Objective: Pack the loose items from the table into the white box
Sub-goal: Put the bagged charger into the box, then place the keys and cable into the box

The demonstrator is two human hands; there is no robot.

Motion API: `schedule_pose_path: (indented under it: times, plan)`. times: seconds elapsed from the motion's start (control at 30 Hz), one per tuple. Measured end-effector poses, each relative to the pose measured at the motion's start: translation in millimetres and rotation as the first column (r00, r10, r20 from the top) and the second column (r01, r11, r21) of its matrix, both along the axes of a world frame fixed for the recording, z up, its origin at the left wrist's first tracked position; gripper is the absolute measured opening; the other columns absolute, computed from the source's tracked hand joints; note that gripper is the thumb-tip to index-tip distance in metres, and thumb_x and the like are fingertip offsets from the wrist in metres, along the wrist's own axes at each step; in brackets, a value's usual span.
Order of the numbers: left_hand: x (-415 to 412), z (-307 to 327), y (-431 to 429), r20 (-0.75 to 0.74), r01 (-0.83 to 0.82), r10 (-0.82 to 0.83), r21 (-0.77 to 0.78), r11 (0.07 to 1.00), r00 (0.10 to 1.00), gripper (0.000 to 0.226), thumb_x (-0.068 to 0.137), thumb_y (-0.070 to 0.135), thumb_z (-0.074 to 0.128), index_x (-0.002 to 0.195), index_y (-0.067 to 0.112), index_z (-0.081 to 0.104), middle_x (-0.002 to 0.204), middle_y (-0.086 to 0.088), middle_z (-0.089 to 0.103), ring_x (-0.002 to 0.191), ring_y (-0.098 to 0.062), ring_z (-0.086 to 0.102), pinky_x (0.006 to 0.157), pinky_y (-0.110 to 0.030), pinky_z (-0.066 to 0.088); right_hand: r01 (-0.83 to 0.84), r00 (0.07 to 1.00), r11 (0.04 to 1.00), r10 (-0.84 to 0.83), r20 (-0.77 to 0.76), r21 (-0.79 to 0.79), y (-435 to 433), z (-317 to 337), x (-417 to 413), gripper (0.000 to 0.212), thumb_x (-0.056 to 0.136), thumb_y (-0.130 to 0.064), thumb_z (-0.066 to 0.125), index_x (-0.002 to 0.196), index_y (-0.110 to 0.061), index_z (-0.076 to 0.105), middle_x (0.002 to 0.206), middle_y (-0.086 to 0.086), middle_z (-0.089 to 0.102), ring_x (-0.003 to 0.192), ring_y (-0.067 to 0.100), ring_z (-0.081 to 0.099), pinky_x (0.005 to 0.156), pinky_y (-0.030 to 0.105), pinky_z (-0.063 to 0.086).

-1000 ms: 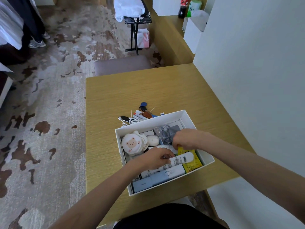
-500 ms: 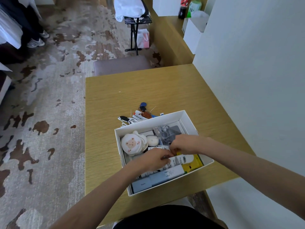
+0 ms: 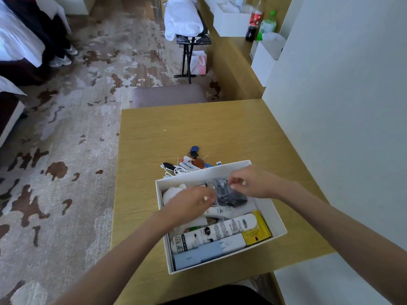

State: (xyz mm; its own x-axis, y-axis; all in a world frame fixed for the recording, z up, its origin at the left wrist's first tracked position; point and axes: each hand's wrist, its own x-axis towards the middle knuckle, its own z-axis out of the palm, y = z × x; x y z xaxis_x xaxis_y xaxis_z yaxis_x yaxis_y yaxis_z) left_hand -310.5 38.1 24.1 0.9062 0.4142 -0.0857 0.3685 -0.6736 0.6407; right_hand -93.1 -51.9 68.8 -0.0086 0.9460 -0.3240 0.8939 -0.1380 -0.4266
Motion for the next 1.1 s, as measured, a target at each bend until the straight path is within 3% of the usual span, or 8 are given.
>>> schedule_pose_path:
  times: [0.13, 0.23, 0.4, 0.6, 0.73, 0.87, 1.0, 1.1]
  plan:
    - [5, 20, 47, 0.133, -0.302, 0.303, -0.028, 0.953, 0.944, 0.019, 0.092, 0.026, 0.050, 0.102, 0.027, 0.067, 0.092, 0.010, 0.071, 0.071, -0.002, 0.061, 0.054, -0.019, 0.045, 0.080, 0.988, 0.993, -0.067, -0.142, 0.083, 31, -3, 4, 0.016, 0.096, -0.020, 0.054, 0.105, -0.020, 0.066, 0.095, -0.012, 0.065, 0.084, -0.004, 0.059, 0.066, 0.012, 0.045]
    - [17, 20, 82, 0.049, -0.457, 0.456, 0.019, 0.889, 0.889, 0.018, 0.092, 0.027, 0.049, 0.098, 0.029, 0.066, 0.094, 0.004, 0.071, 0.079, -0.016, 0.065, 0.063, -0.027, 0.051, 0.119, 0.979, 0.983, -0.092, -0.183, 0.141, 62, -12, 10, 0.016, 0.095, -0.019, 0.056, 0.106, -0.018, 0.067, 0.088, -0.014, 0.064, 0.080, -0.003, 0.061, 0.061, 0.007, 0.044]
    - [37, -1, 125, -0.211, -0.429, 0.428, 0.045, 0.902, 0.879, 0.023, 0.091, 0.025, 0.045, 0.104, 0.029, 0.063, 0.112, -0.001, 0.066, 0.096, -0.025, 0.063, 0.077, -0.034, 0.053, 0.157, 0.982, 0.987, -0.153, -0.111, 0.026, 120, -46, 34, 0.013, 0.093, -0.018, 0.058, 0.102, -0.018, 0.066, 0.096, -0.002, 0.069, 0.085, 0.012, 0.065, 0.073, 0.027, 0.054]
    - [78, -41, 154, -0.428, -0.377, 0.404, 0.150, 0.914, 0.809, 0.030, 0.093, 0.027, 0.044, 0.120, 0.020, 0.054, 0.127, -0.007, 0.055, 0.114, -0.029, 0.053, 0.090, -0.044, 0.048, 0.286, 0.958, 0.879, -0.269, 0.099, -0.383, 154, -109, 55, 0.037, 0.083, -0.025, 0.073, 0.110, -0.004, 0.058, 0.109, 0.014, 0.064, 0.100, 0.031, 0.062, 0.086, 0.042, 0.051]
    - [110, -61, 169, -0.497, -0.407, 0.452, 0.204, 0.890, 0.741, 0.040, 0.092, 0.040, 0.049, 0.119, 0.010, 0.048, 0.121, -0.012, 0.056, 0.110, -0.032, 0.054, 0.079, -0.041, 0.045, 0.219, 0.971, 0.870, -0.148, 0.190, -0.443, 163, -123, 67, 0.036, 0.076, -0.033, 0.077, 0.101, -0.012, 0.061, 0.101, 0.009, 0.068, 0.081, 0.024, 0.060, 0.069, 0.034, 0.050]
    - [135, -80, 183, -0.500, -0.423, 0.476, 0.224, 0.878, 0.724, 0.049, 0.089, 0.050, 0.052, 0.117, 0.010, 0.048, 0.119, -0.011, 0.056, 0.110, -0.031, 0.053, 0.076, -0.042, 0.045, 0.202, 0.971, 0.889, -0.126, 0.203, -0.411, 170, -127, 81, 0.017, 0.087, -0.016, 0.063, 0.101, -0.014, 0.053, 0.079, 0.001, 0.052, 0.066, 0.013, 0.050, 0.054, 0.026, 0.038]
    - [152, -91, 189, -0.558, -0.452, 0.484, 0.206, 0.868, 0.674, 0.040, 0.089, 0.038, 0.058, 0.114, 0.009, 0.049, 0.114, -0.012, 0.059, 0.102, -0.032, 0.059, 0.068, -0.038, 0.043, 0.283, 0.953, 0.925, -0.300, -0.032, -0.254, 172, -113, 98, 0.021, 0.089, -0.014, 0.056, 0.071, -0.013, 0.045, 0.061, 0.001, 0.048, 0.050, 0.011, 0.045, 0.047, 0.026, 0.030]
    - [159, -94, 189, -0.554, -0.477, 0.462, 0.130, 0.869, 0.692, 0.024, 0.094, 0.016, 0.047, 0.113, 0.003, 0.055, 0.112, -0.019, 0.062, 0.100, -0.036, 0.061, 0.071, -0.040, 0.048, 0.372, 0.875, 0.920, -0.392, -0.284, -0.126, 162, -88, 101, 0.009, 0.091, -0.020, 0.057, 0.084, -0.015, 0.055, 0.073, -0.003, 0.055, 0.059, 0.009, 0.049, 0.054, 0.024, 0.035]
